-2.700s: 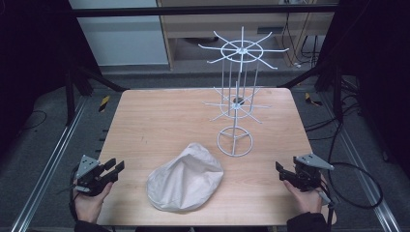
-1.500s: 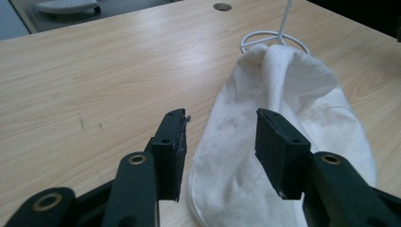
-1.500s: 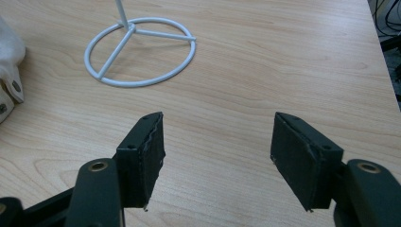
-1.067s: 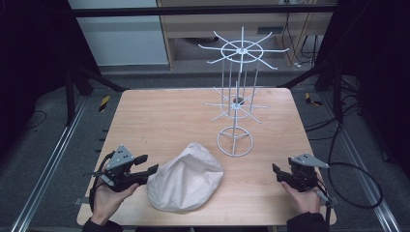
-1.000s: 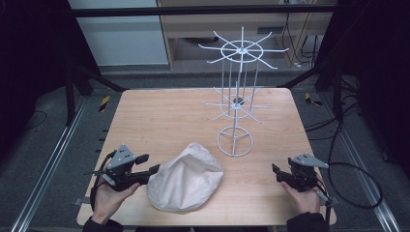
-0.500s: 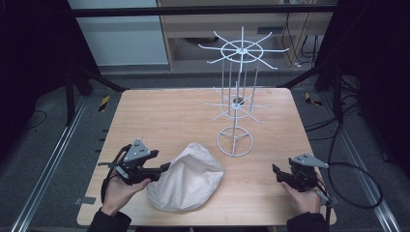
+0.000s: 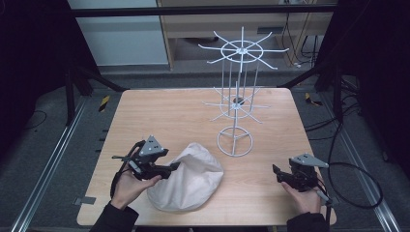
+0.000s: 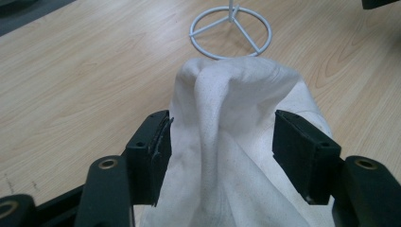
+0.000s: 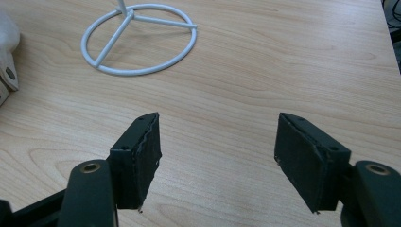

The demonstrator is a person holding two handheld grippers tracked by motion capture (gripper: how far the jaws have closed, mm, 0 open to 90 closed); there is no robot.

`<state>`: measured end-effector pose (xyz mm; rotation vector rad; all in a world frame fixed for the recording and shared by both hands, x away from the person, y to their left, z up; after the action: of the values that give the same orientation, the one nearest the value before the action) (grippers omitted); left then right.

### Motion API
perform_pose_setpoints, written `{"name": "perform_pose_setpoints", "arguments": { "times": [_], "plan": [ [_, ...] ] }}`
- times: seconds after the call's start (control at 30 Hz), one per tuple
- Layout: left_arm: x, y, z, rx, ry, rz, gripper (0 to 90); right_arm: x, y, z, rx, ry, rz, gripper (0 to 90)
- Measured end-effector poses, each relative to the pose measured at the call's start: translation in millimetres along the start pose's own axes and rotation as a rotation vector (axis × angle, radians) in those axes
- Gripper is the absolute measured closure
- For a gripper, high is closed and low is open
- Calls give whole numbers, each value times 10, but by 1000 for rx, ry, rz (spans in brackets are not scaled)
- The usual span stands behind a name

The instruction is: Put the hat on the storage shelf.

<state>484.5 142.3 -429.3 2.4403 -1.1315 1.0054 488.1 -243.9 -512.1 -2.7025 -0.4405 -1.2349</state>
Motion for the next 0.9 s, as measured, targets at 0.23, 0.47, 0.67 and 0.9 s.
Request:
{"name": "perform_pose_setpoints", "arguments": {
  "times": [0.23, 0.47, 0.67, 0.9],
  "plan": [
    [1, 31, 106, -12, -35, 10, 383, -7, -11, 5, 8, -7, 6, 323],
    [-39, 7, 223, -7, -65, 7, 405, -12, -14, 22, 10, -13, -5, 323],
    [-85, -6, 302, -9, -99, 13, 435, -21, -12, 30, 14, -21, -4, 326],
    [-158, -25, 403, -8, -134, 0, 480, -22, -22, 38, 16, -25, -7, 327]
  ]
}}
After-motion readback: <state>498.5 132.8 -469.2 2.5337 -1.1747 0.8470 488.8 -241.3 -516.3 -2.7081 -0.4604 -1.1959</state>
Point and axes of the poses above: each handheld gripper's, and its own axes: z roughly forward along the jaws, x roughly out of its top, y roughly to its right, the point moved 8 cm from there along z, roughly forward along the jaws, and after that the axes turned 5 degrees about -y, right-handed, at the moved point
